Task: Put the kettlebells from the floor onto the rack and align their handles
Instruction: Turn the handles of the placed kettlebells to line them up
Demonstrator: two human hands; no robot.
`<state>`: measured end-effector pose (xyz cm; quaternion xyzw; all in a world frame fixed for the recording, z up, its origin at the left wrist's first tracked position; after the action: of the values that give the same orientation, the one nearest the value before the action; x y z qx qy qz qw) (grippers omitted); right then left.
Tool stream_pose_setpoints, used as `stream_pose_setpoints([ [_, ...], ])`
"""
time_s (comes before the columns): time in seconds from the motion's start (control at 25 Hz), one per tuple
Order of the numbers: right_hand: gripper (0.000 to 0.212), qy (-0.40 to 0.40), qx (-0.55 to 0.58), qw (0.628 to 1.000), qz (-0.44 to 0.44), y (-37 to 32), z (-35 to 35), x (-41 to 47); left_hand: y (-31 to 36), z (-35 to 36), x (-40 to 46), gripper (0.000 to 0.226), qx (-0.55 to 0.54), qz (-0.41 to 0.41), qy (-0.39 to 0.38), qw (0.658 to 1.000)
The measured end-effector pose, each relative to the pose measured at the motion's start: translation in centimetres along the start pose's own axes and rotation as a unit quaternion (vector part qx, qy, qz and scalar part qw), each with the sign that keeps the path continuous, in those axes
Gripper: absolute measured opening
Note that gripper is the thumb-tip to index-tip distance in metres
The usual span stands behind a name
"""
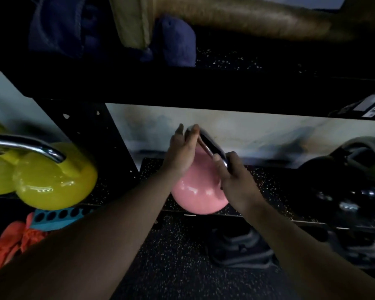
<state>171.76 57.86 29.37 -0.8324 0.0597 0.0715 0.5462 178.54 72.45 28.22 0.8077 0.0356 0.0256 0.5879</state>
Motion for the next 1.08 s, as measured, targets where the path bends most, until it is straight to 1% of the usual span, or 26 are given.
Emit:
stream_pose_setpoints([
  [0.04,0.011,-0.014,0.034,0.999,0.004,0.1,0.3,-0.3,-0.2,0.3,-0.5,0.051,-0.027,0.009,0.001,1.0],
  [0.08,0.014,-0.02,0.075,0.997,0.007,0.1,0.3,-0.4,-0.5,1.0,-1.1,0.048,-0.043,0.012,0.002,0.999],
  [0.16,0.037,-0.022,0.132,0.991,0.01,0.0,0.6,-0.1,-1.0,2.1,-0.8,0.047,-0.057,0.02,-0.009,0.998],
  [0.2,0.041,-0.026,0.148,0.989,0.013,-0.2,1.2,0.1,-0.9,2.0,0.0,0.051,-0.059,0.023,-0.018,0.998],
  [0.24,0.044,-0.031,0.165,0.986,0.016,-0.5,1.9,0.4,-0.5,1.9,0.9,0.06,-0.061,0.014,-0.033,0.998],
  [0.32,0.046,-0.041,0.187,0.981,0.02,-1.4,3.6,0.9,-0.6,1.4,2.5,0.078,-0.078,-0.049,-0.031,0.995],
  [0.36,0.047,-0.033,0.196,0.98,0.024,-1.6,4.1,1.2,-0.9,1.3,3.0,0.08,-0.095,-0.068,-0.024,0.993],
  [0.44,0.046,-0.017,0.223,0.974,0.039,-1.8,5.1,1.3,-1.5,1.2,3.2,0.077,-0.122,-0.073,-0.032,0.989],
  [0.56,0.044,-0.017,0.227,0.973,0.043,-1.5,5.7,1.0,-2.2,1.5,2.7,0.066,-0.145,-0.057,-0.059,0.986],
  [0.68,0.043,-0.024,0.276,0.959,0.057,-1.4,6.3,1.1,-2.5,1.3,2.7,0.061,-0.163,-0.06,-0.046,0.984],
  [0.76,0.044,-0.028,0.278,0.958,0.064,-1.6,6.7,1.1,-2.4,1.2,2.7,0.053,-0.158,-0.047,-0.055,0.985],
  [0.96,0.044,-0.022,0.293,0.953,0.072,-1.8,7.1,0.8,-2.4,0.8,2.7,0.053,-0.162,-0.053,-0.055,0.984],
  [1.08,0.043,-0.009,0.274,0.958,0.077,-1.8,7.1,0.7,-2.4,0.7,2.9,0.049,-0.161,-0.044,-0.053,0.985],
])
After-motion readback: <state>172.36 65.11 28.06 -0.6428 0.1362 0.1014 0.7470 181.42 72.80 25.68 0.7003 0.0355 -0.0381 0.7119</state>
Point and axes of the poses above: each hand's wrist, its own x-axis towards the middle knuckle, its own z-axis out of the palm, y = z × x, the point moved 5 cm from there along x, towards the middle knuckle, and after that the axes turned 5 degrees about z, right-handed, at the moved point
